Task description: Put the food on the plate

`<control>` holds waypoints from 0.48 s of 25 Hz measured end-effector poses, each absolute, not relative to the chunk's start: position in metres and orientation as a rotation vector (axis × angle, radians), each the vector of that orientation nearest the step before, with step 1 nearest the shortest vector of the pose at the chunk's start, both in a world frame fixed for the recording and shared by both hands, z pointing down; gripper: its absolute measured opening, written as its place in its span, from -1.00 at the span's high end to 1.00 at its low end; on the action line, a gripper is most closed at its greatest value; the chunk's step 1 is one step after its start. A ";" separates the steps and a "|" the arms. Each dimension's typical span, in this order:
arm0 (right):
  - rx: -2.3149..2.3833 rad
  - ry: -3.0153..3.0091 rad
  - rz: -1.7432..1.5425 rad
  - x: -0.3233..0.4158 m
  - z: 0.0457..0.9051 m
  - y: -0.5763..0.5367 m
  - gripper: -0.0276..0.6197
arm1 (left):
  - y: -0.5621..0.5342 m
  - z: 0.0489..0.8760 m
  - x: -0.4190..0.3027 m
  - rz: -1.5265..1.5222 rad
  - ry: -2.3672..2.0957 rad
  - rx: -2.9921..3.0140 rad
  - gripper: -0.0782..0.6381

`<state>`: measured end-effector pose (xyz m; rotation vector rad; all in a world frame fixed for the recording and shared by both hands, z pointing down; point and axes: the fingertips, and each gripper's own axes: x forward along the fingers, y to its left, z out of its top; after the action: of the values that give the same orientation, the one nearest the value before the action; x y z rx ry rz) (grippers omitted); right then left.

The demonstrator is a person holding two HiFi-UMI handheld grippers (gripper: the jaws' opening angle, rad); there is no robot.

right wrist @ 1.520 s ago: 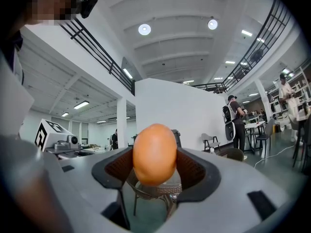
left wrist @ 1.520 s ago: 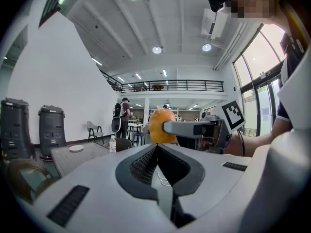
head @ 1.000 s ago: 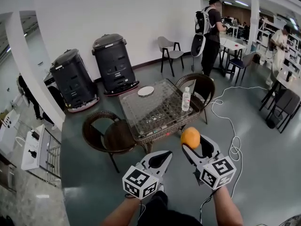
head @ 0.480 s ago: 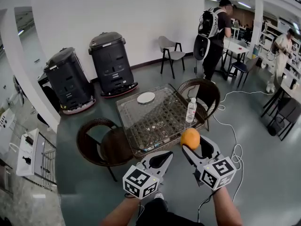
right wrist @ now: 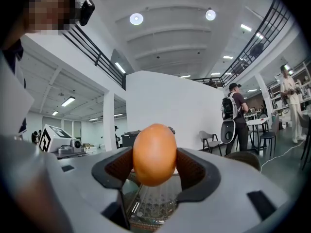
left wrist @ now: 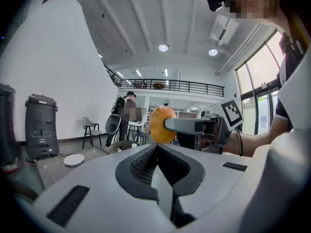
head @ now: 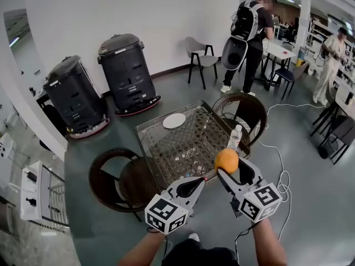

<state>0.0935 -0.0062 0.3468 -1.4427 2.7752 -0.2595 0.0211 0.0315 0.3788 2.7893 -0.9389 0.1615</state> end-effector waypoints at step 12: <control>-1.366 2.810 -0.276 0.066 0.352 -0.077 0.03 | -0.028 0.390 -0.008 0.160 -1.016 2.737 0.76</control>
<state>0.0662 -0.0768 0.3517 -1.3657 2.8102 -0.2756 -0.0083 -0.0279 0.3895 2.7369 -1.0162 0.1603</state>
